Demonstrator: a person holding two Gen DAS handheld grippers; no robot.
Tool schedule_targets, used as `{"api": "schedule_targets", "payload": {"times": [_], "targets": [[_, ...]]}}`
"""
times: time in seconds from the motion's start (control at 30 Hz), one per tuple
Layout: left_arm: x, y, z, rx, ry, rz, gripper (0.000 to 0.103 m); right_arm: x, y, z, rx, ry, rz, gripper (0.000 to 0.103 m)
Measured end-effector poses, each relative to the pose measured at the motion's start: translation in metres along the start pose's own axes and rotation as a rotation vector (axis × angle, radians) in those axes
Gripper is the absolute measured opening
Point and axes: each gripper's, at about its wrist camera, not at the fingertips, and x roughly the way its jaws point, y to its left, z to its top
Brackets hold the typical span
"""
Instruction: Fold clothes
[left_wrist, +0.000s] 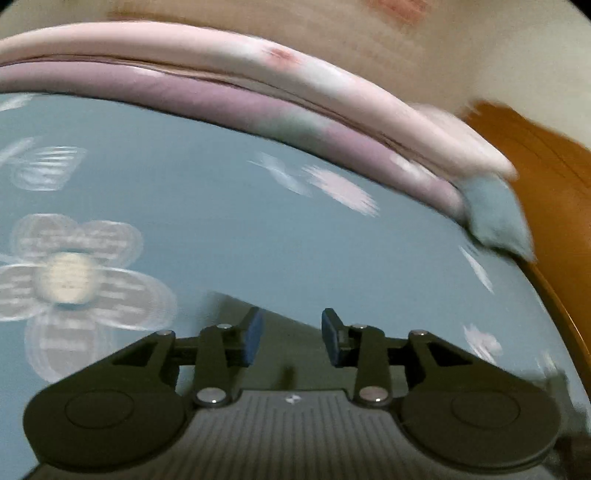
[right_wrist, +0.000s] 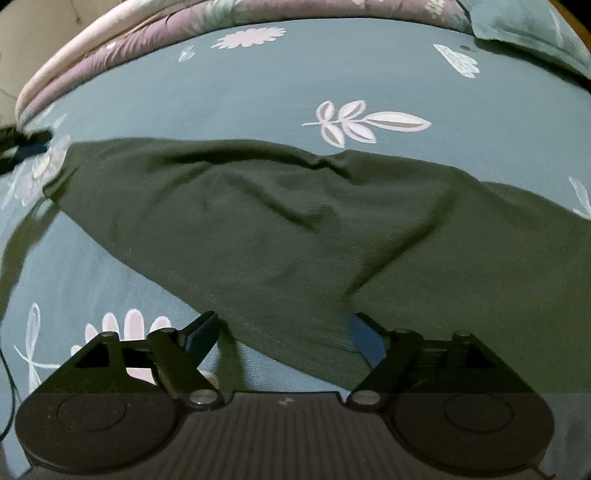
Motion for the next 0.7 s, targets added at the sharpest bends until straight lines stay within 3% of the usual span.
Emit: {"api": "schedule_targets", "payload": {"times": [0.1,0.13,0.17,0.23,0.27,0.47,0.6,0.7], "targets": [[0.034,-0.017,-0.009,0.06,0.098,0.009,0.038,0.0,0.003,0.0,-0.024,0.005,-0.01,0.085],[0.044,-0.017,-0.011,0.075,0.118,0.066,0.039,-0.002,0.003,0.0,-0.023,0.005,-0.007,0.084],[0.047,-0.014,-0.01,0.069,0.111,0.132,0.032,-0.004,0.001,0.0,-0.017,0.005,-0.003,0.084],[0.049,-0.008,-0.005,0.04,0.078,0.251,0.029,-0.008,-0.003,0.001,-0.003,0.004,0.003,0.084],[0.047,-0.014,-0.005,0.051,0.074,0.251,0.029,-0.012,-0.006,0.002,0.007,-0.002,0.001,0.084],[0.033,-0.068,-0.01,0.187,0.081,0.093,0.043,-0.051,-0.036,0.017,0.076,-0.095,-0.014,0.084],[0.042,-0.114,-0.029,0.257,0.134,-0.103,0.044,-0.068,-0.065,0.031,0.111,-0.143,-0.038,0.084],[0.053,-0.138,-0.048,0.251,0.182,-0.163,0.045,-0.078,-0.088,0.044,0.093,-0.156,-0.049,0.067]]}}
